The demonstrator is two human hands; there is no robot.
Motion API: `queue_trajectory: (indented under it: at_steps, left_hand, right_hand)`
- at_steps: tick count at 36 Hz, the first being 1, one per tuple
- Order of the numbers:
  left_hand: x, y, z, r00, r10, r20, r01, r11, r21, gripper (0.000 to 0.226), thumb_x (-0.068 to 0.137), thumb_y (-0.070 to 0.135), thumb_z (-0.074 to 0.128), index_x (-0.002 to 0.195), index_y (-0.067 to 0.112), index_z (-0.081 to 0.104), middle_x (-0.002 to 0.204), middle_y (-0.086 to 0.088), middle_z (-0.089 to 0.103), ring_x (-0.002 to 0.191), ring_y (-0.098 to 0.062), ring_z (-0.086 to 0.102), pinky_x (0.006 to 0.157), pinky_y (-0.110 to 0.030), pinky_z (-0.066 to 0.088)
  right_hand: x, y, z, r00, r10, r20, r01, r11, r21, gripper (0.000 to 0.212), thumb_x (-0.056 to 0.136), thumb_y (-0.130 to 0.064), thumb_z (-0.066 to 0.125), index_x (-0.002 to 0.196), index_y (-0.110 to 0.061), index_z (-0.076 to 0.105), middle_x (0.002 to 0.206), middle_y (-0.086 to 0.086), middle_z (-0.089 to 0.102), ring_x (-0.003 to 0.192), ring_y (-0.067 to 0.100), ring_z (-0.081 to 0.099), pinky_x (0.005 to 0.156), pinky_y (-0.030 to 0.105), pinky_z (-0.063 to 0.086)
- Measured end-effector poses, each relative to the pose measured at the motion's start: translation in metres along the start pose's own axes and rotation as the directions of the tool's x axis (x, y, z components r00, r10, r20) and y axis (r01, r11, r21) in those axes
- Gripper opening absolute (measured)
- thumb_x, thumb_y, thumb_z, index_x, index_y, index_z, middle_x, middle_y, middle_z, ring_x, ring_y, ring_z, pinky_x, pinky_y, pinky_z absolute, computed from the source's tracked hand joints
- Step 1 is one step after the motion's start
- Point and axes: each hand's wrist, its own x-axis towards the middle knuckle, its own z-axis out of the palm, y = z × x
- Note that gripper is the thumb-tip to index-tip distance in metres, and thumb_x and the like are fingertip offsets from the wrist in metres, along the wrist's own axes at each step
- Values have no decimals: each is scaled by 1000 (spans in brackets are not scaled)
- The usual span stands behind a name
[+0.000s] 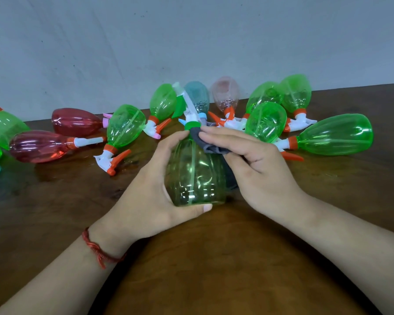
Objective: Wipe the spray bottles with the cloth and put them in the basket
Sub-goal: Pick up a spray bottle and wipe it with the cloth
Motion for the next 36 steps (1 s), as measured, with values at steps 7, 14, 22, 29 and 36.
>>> queue_trajectory:
  at_steps: [7,14,22,29,36]
  left_hand:
    - [4,-11,-4,969,-109,-221,93,992,-81,111,72,33,101,161,30,35,145,11,65,133,-10,65,114,-39,52]
    - [7,-13,-9,950,-148,-276,127,988,-91,109,66,38,96,158,32,37,143,16,64,131,-4,64,108,-21,51]
    - [3,-9,-3,975,-147,-169,131,986,-99,108,71,19,97,161,26,36,144,19,64,133,-5,63,109,-23,51]
    - [-2,-2,3,999,-48,-15,47,996,-78,110,74,18,98,163,20,34,157,8,53,146,-20,54,119,-44,46]
    - [-1,-1,7,995,-87,51,95,976,-197,114,77,4,90,166,26,23,158,13,53,144,-14,57,111,-25,50]
  right_hand:
    - [-8,-6,2,980,-161,120,173,980,-94,50,98,15,50,133,-12,73,148,-1,62,141,9,55,118,38,46]
    - [-10,-3,4,962,-176,207,198,976,-88,50,100,15,48,135,-11,71,150,-2,61,148,12,48,123,41,40]
    - [-6,1,2,988,-63,143,70,997,-43,54,101,15,48,139,-17,70,153,-8,58,145,3,49,123,35,40]
    - [5,0,-4,978,187,87,-199,969,149,50,105,7,48,136,-25,71,142,-20,65,138,-6,51,122,24,36]
    - [7,-5,-8,962,272,30,-266,900,345,51,102,12,46,129,-19,75,131,-12,73,133,7,61,121,42,42]
